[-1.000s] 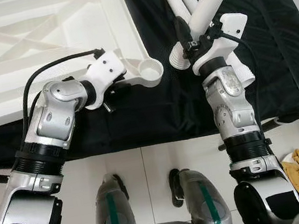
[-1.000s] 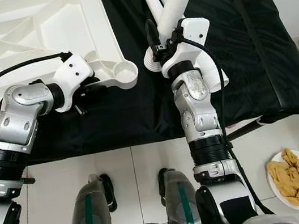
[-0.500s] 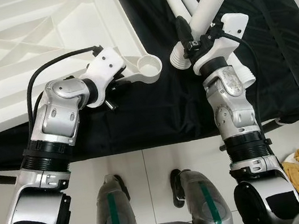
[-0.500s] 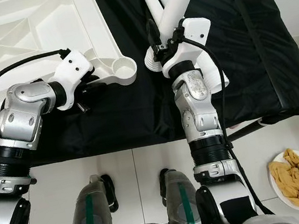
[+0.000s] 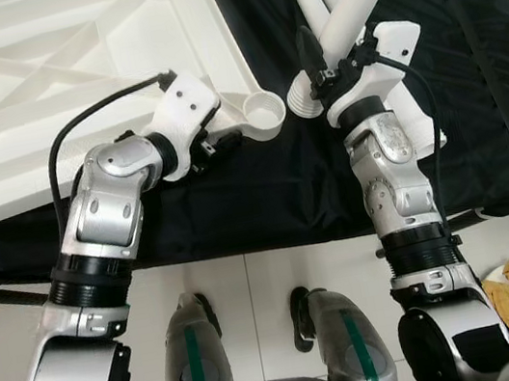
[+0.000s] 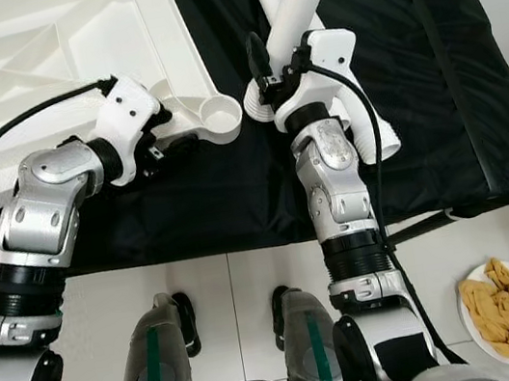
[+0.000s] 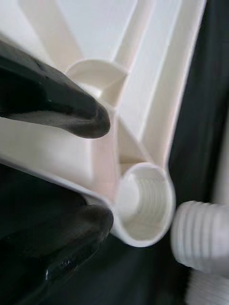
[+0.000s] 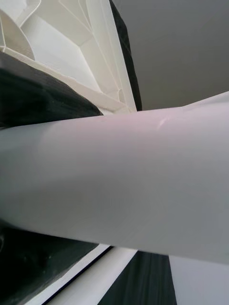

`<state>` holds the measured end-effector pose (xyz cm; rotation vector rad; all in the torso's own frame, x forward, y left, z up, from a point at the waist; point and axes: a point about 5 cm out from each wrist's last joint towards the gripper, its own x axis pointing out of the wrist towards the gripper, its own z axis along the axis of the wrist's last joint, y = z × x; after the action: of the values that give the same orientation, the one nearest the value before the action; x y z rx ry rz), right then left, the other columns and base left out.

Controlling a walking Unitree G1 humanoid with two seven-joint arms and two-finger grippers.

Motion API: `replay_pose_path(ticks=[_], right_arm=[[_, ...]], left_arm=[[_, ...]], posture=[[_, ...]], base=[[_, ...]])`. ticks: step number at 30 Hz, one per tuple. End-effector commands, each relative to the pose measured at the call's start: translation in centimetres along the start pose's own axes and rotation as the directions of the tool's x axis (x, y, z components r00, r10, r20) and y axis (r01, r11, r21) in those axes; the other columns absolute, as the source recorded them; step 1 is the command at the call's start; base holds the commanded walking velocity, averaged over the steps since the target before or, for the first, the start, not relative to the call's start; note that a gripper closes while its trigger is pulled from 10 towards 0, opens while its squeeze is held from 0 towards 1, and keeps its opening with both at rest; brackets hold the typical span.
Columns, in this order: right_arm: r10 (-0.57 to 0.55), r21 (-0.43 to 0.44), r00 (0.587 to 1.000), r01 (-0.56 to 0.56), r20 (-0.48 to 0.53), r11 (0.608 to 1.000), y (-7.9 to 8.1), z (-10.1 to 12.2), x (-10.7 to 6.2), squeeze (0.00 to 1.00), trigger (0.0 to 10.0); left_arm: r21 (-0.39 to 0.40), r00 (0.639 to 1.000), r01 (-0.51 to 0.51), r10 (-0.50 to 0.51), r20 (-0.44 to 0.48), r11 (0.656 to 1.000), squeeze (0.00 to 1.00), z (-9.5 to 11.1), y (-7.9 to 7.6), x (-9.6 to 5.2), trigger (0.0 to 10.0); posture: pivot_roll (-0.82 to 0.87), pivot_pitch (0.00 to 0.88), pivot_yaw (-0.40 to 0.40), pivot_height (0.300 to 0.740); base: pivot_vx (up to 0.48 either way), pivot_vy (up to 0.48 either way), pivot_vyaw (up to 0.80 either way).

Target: Building children table

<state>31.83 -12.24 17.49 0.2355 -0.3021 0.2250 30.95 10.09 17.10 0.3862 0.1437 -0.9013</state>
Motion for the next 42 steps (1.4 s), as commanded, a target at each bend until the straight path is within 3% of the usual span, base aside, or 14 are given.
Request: replay_pose_path(ticks=[1,5,9,11,13,17,20,22,30,37,42], right_arm=[[0.019,-0.012,1.0,-0.018,0.009,1.0,0.1,0.1,0.1,0.0,10.0],[0.038,-0.025,0.999,-0.038,0.01,0.999,0.1,0.2,0.4,0.0,10.0],[0.049,-0.031,0.999,-0.049,0.007,0.998,0.1,0.2,0.6,0.0,10.0],[0.072,-0.032,0.997,-0.072,0.009,0.997,0.2,0.3,1.0,0.0,10.0],[0.072,-0.032,0.997,-0.072,0.009,0.997,0.2,0.3,1.0,0.0,10.0],[0.105,-0.041,0.994,-0.104,0.013,0.994,0.5,0.6,1.6,0.0,10.0],[0.111,-0.045,0.994,-0.111,0.011,0.993,0.5,0.6,1.6,0.0,10.0],[0.122,-0.044,0.993,-0.122,-0.001,0.992,0.6,0.4,1.6,0.0,10.0],[0.112,-0.049,0.993,-0.113,-0.021,0.992,0.3,0.1,1.5,0.0,10.0],[0.094,-0.067,0.994,-0.097,-0.048,0.993,-0.2,-0.3,1.5,0.0,10.0],[0.107,-0.063,0.993,-0.11,-0.048,0.992,0.0,-0.3,1.5,0.0,10.0]], left_arm=[[-0.014,0.993,0.108,-0.107,0.057,0.994,0.0,0.8,-0.3,-0.1,10.0],[-0.108,0.986,0.049,-0.031,0.166,0.993,0.0,2.2,0.6,-0.1,10.0],[-0.128,0.982,-0.03,0.053,0.184,0.991,0.0,2.4,1.1,0.1,10.0],[-0.177,0.974,-0.097,0.13,0.184,0.979,0.0,2.1,1.3,0.4,10.0],[-0.177,0.974,-0.097,0.13,0.184,0.979,0.0,2.1,1.3,0.4,10.0],[-0.228,0.945,-0.228,0.272,0.181,0.946,0.0,2.1,2.0,0.7,10.0],[-0.242,0.935,-0.259,0.305,0.178,0.935,0.0,2.1,2.3,0.7,10.0],[-0.269,0.908,-0.33,0.382,0.171,0.905,0.0,2.4,3.0,0.5,10.0],[-0.24,0.886,-0.374,0.421,0.192,0.896,0.0,2.6,2.9,-0.2,10.0],[-0.304,0.853,-0.409,0.479,0.208,0.861,0.0,1.6,2.3,-1.5,10.0],[-0.285,0.84,-0.436,0.5,0.212,0.854,0.0,1.7,2.2,-1.7,10.0]], posture=[[0.07,0.083,-0.058,0.74],[0.07,0.086,-0.061,0.74],[0.08,0.087,-0.062,0.74],[0.08,0.088,-0.065,0.74],[0.08,0.088,-0.065,0.74],[0.09,0.087,-0.072,0.74],[0.09,0.087,-0.072,0.74],[0.09,0.089,-0.074,0.74],[0.09,0.087,-0.068,0.74],[0.1,0.082,-0.067,0.74],[0.1,0.081,-0.072,0.74]], base=[[0.0,0.0,0.0],[0.0,0.0,0.0],[0.0,0.0,0.0],[0.0,0.0,0.0],[0.0,0.0,0.0],[0.0,0.0,0.0],[0.0,0.0,0.0],[0.0,0.0,0.0],[0.0,0.0,0.0],[0.0,0.0,0.0],[0.0,0.0,0.0]])
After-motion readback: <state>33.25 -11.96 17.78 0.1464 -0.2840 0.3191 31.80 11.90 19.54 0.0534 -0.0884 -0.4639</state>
